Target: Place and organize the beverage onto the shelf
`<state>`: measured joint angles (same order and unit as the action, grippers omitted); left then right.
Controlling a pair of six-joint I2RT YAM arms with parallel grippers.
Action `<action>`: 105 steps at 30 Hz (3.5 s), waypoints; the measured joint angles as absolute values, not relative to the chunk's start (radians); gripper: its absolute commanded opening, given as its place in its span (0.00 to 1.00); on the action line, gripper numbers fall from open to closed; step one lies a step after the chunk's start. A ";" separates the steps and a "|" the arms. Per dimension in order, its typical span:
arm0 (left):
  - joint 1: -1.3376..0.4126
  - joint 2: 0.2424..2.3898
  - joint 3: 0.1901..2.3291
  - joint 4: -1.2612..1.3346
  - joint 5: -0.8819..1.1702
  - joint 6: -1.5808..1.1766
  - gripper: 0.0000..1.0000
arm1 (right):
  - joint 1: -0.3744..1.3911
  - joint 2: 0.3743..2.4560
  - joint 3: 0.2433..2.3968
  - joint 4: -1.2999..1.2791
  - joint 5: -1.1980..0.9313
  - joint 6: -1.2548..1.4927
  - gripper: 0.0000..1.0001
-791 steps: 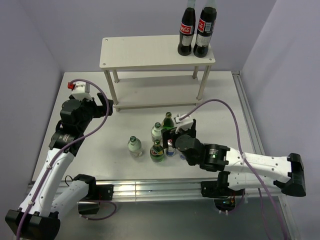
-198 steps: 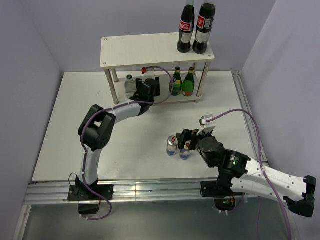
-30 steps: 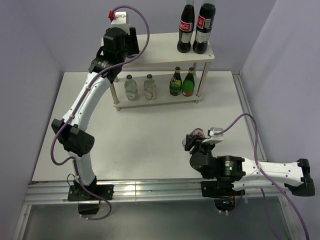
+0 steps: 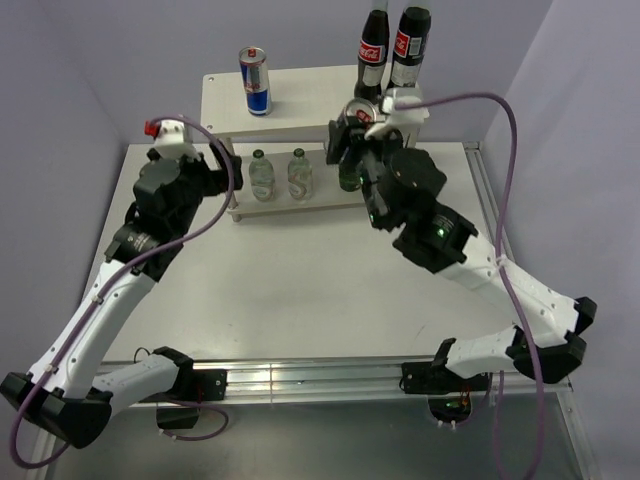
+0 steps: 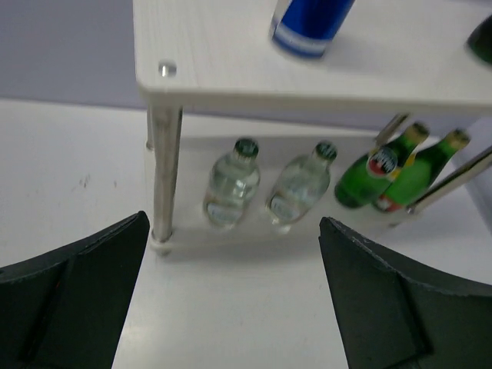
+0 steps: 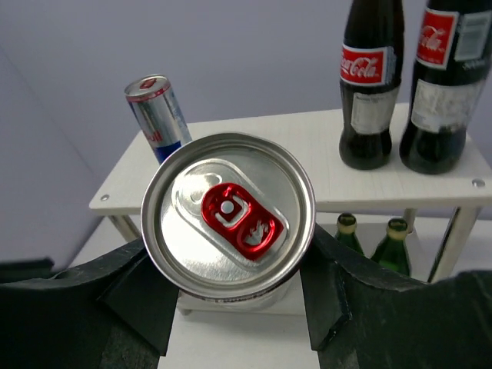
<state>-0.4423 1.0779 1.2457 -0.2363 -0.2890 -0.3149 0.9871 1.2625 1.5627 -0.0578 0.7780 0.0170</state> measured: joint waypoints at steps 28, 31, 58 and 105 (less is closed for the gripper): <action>-0.446 0.966 1.013 -0.270 -0.223 -0.339 0.99 | 0.683 2.032 2.428 -0.395 0.343 0.054 0.00; -0.446 0.960 1.011 -0.270 -0.220 -0.339 0.99 | 0.683 2.058 2.431 -0.369 0.330 0.061 0.00; -0.455 0.934 1.002 -0.271 -0.207 -0.339 0.99 | 0.683 2.081 2.410 -0.276 0.327 0.093 0.73; -0.529 0.822 1.003 -0.345 -0.266 -0.341 0.99 | 1.121 0.781 1.066 -0.353 0.517 0.302 1.00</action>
<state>-0.5293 0.8223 1.0027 -0.3450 -0.2657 -0.3408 1.1213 0.7815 1.0664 -0.3534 0.5175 0.3023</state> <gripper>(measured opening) 0.993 0.989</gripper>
